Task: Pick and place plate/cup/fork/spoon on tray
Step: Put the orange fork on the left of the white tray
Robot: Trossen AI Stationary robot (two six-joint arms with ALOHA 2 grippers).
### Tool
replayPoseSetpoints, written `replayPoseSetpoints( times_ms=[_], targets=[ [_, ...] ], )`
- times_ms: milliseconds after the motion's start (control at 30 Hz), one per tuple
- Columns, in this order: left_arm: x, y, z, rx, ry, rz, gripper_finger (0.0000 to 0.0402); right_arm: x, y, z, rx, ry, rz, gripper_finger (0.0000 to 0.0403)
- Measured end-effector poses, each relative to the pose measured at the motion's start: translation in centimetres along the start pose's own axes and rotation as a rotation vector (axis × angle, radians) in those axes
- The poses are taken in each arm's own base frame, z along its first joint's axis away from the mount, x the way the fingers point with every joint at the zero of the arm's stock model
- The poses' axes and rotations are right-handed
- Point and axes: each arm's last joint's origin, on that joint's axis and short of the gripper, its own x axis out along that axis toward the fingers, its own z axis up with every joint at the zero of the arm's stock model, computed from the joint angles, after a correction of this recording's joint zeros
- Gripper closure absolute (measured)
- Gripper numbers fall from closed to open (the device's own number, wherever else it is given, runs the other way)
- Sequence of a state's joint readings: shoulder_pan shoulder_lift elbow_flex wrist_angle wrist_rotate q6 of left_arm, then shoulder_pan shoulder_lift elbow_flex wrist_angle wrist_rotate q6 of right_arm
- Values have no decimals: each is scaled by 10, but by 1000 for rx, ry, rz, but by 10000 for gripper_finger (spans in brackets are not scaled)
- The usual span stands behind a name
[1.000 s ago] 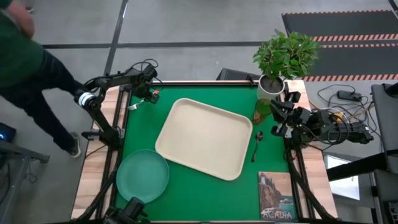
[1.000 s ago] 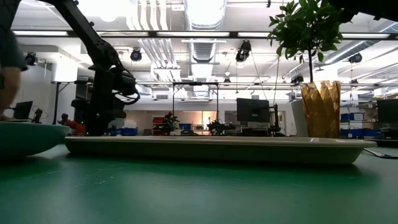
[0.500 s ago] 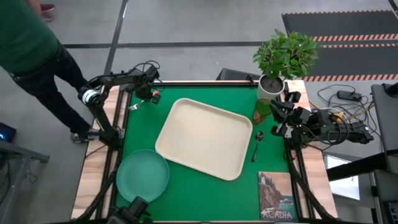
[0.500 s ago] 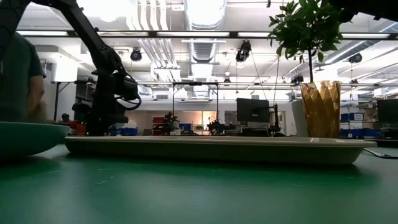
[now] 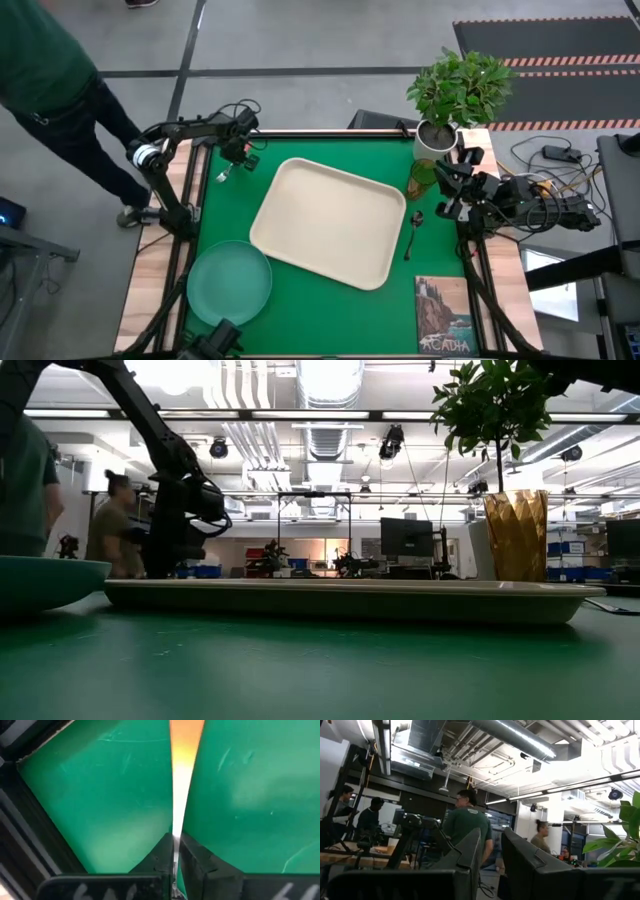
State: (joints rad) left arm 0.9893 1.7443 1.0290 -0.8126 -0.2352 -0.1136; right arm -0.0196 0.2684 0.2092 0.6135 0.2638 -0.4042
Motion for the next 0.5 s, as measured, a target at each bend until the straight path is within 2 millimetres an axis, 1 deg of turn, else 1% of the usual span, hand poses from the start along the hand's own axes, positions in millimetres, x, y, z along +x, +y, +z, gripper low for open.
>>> replayPoseSetpoints(
  times_ms=[67,100,200,300,400,500],
  targets=[
    [-5,-1,-3,30,0,21,400,0,0,0,1,-4,-2,335],
    [-11,-2,-3,38,-23,27,400,0,0,0,1,-5,-2,335],
    [-34,-6,-4,68,-122,19,400,0,0,0,1,-5,-3,335],
    [-59,-15,-12,124,-207,6,400,0,0,1,1,-5,-2,335],
    [-91,-28,-27,256,-332,-16,401,2,-2,5,8,-1,0,335],
    [-121,-48,-48,400,-454,-51,401,3,-2,6,8,19,8,335]
  ],
)
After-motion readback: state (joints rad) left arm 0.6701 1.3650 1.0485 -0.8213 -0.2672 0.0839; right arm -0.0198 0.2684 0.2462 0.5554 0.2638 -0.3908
